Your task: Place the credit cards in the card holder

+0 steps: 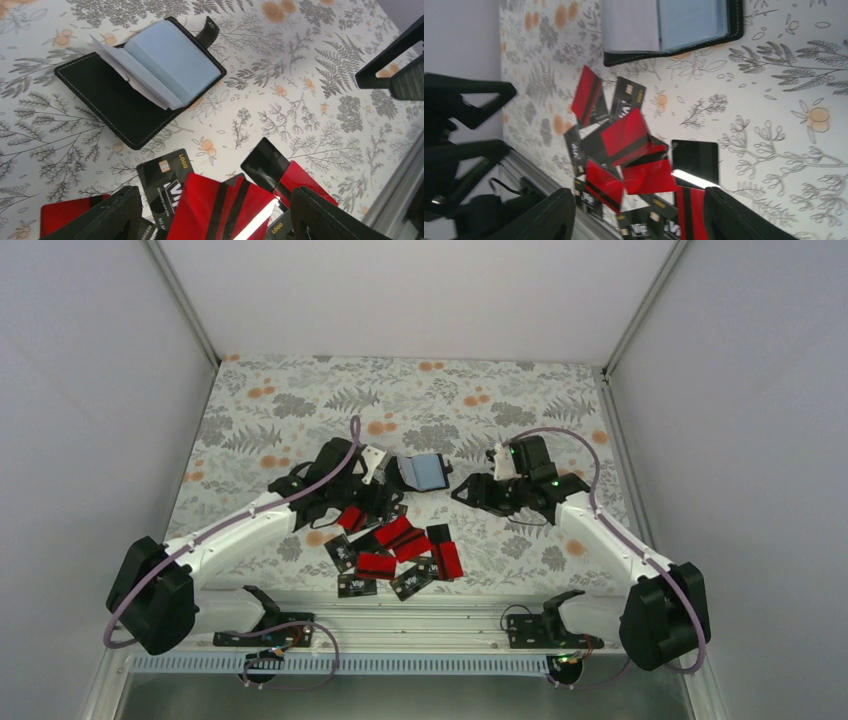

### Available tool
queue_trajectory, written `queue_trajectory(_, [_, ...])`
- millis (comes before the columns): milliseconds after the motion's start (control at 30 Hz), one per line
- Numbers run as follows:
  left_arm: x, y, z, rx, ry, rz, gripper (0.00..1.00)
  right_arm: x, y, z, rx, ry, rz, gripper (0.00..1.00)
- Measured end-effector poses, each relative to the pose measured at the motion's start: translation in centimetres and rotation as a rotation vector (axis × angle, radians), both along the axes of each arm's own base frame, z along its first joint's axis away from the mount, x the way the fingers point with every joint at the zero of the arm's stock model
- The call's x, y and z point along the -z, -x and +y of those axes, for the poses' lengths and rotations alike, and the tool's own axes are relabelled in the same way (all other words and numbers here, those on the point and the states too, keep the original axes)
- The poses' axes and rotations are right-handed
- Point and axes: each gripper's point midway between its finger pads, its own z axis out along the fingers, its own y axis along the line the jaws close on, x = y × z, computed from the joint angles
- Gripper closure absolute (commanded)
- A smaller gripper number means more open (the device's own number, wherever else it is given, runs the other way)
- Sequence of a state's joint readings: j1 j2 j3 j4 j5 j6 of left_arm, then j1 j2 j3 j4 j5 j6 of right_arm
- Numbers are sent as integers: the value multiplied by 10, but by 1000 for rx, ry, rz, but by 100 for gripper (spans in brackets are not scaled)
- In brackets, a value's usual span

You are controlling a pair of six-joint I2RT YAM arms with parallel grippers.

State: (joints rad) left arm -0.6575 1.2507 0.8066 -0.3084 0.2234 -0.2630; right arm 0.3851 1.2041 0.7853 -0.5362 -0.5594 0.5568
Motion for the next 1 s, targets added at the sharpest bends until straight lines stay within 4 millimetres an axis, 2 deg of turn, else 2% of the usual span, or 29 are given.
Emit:
queue_trajectory(100, [-3,2,-3,15,3,25,26,-14,-2,4,23,-36,11,25])
queue_trajectory(233, [-12,0,-8,28,5,33,27,-29,1,5,55,-83,14,23])
queue_trajectory(333, [-10,3,-10,47,13,38,28,-33,5,3,83,-118,1,23])
queue_trajectory(400, [-5,7,-12,62,15,48,28,-24,12,0,112,-128,16,23])
queue_trajectory(567, [16,29,-17,94,-2,107,30,19,35,-8,190,-98,125,23])
queue_trajectory(667, [27,43,-19,98,-35,134,30,36,48,-11,227,-75,169,22])
queue_trajectory(1000, [37,106,-37,213,-188,112,30,35,46,-15,262,-37,137,22])
